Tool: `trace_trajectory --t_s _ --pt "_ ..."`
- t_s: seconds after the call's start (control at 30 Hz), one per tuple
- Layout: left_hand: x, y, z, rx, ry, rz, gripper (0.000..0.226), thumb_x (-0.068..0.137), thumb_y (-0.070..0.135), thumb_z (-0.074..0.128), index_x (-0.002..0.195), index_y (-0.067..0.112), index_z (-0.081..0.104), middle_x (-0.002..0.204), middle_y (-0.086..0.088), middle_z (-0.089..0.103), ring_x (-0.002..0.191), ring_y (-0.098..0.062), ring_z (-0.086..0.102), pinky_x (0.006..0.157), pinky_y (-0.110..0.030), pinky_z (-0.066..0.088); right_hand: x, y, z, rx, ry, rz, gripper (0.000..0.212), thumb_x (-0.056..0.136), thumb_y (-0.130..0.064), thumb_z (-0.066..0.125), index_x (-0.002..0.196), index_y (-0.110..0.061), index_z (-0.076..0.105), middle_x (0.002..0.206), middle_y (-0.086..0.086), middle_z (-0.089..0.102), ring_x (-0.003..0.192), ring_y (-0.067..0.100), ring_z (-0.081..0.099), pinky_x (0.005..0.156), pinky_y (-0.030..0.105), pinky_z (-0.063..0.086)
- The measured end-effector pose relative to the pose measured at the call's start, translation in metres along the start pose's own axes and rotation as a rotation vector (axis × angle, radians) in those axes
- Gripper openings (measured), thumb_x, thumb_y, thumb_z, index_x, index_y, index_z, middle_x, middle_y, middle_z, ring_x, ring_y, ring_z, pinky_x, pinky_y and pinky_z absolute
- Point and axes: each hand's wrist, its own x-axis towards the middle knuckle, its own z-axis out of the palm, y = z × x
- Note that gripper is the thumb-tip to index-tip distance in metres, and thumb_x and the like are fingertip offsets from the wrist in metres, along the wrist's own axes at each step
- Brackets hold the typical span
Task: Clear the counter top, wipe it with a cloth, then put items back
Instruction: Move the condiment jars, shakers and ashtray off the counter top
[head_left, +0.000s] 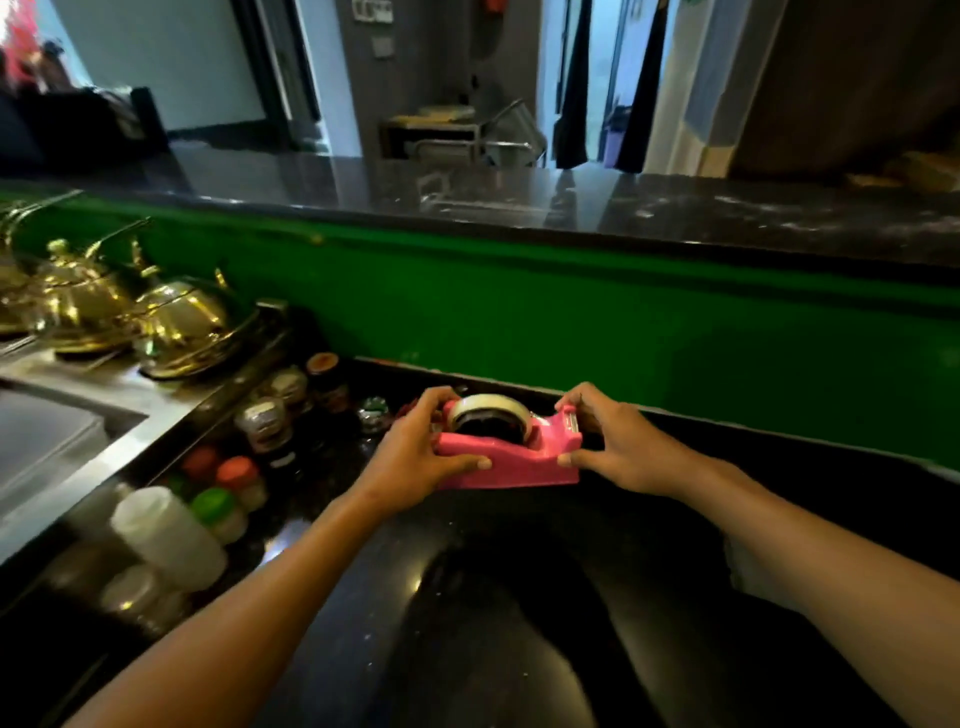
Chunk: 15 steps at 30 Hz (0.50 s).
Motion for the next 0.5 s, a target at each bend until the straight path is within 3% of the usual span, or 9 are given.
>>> trace_trajectory --t_s 0.1,0.17,0.4,0.5 --pt "-0.022 -0.043 -0.012 0.068 -0.05 -0.083 0.078 0.053 0.062 0.081 0.119 0.047 0.041 0.106 0.016 0.064 0.095 0.002 0.064 0.088 -0.034 0.054 0.018 0.005 0.055 0.02 -0.052 0.063 0.049 0.077 -0.026 0.079 0.109 -0.039 0.043 0.106 -0.008 0.063 0.099 0.007 0.063 0.088 0.045 0.053" --pt "-0.033 -0.072 -0.02 0.08 -0.079 -0.131 0.081 0.055 0.061 0.08 0.123 0.039 0.042 0.104 0.017 0.065 0.093 0.004 0.064 0.087 -0.033 0.054 0.03 0.006 0.087 0.015 -0.072 0.087 0.049 0.078 -0.025 0.079 0.109 -0.037 0.043 0.103 -0.008 0.063 0.094 0.007 0.063 0.085 0.043 0.054" --pt "-0.041 -0.148 -0.041 0.077 -0.066 -0.231 0.074 0.066 0.037 0.087 0.124 0.034 0.042 0.11 0.009 0.062 0.099 -0.007 0.062 0.091 -0.039 0.052 0.077 0.004 0.167 0.027 -0.047 0.171 0.051 0.077 -0.021 0.078 0.109 -0.038 0.042 0.105 -0.008 0.061 0.094 0.009 0.062 0.082 0.031 0.054" --pt "-0.033 -0.165 -0.048 0.032 0.001 -0.267 0.078 0.067 0.042 0.085 0.131 0.029 0.042 0.121 0.004 0.059 0.109 -0.01 0.059 0.096 -0.041 0.05 0.104 0.006 0.177 0.027 0.007 0.192 0.051 0.078 -0.018 0.078 0.114 -0.033 0.045 0.111 -0.005 0.06 0.098 0.011 0.062 0.087 0.034 0.053"
